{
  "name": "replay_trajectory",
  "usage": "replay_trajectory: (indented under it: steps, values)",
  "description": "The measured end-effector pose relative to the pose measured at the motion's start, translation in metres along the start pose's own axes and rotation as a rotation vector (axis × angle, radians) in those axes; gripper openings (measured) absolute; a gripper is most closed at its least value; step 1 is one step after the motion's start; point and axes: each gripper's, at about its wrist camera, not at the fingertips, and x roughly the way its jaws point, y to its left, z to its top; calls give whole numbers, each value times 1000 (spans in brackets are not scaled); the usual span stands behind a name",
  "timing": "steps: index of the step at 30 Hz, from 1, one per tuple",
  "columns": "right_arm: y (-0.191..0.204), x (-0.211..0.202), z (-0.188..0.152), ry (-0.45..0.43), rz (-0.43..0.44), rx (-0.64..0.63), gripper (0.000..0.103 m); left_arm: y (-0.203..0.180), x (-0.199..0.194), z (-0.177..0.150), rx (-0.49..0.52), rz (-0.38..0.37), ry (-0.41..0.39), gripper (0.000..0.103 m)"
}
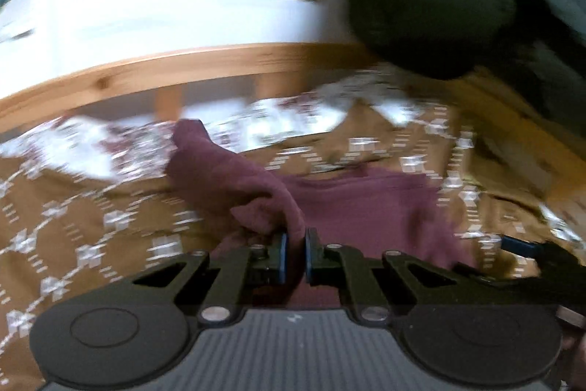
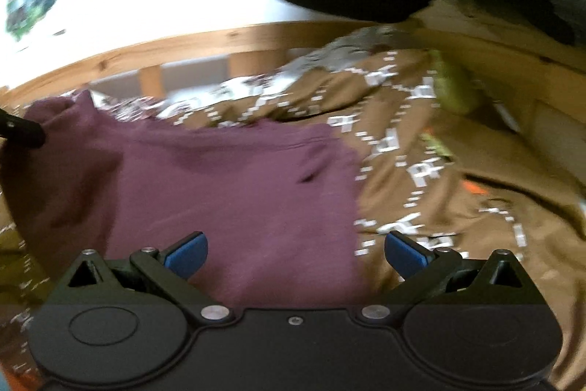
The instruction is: Fold small clothes
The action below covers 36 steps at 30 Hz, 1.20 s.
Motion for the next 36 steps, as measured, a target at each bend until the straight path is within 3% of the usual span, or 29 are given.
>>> replay_trajectory:
  steps: [7,11,16,17,19,21,24,30,33,36]
  values:
    - [-39,0,4,-29,-93,51,102,-75,36,-18,124,-100,59,9]
    - [-54,6,0,4,-152,50,102,-90,54,-35,134,-120,101,9]
    - [-61,14,-1,21,-151,84,102,-93,63,-54,96,-135,109,10]
    - [-61,14,-2,22,-146,84,102,-92,62,-56,89,-138,106,14]
    - [-59,16,-4,21,-140,76,102,-90,57,-57,84,-161,98,34]
    - [-57,16,-4,14,-139,65,102,-90,48,-58,82,-200,69,66]
    - [-54,13,-4,-3,-137,58,102,-93,28,-62,97,-245,3,88]
    - [-54,11,-3,-37,-138,67,102,-99,2,-72,115,-266,-56,97]
    - [-52,5,-3,-83,-110,81,102,-90,-8,-78,65,-212,-90,101]
    - [-50,-5,-1,-168,-3,109,102,-80,-9,-82,35,-112,-124,102]
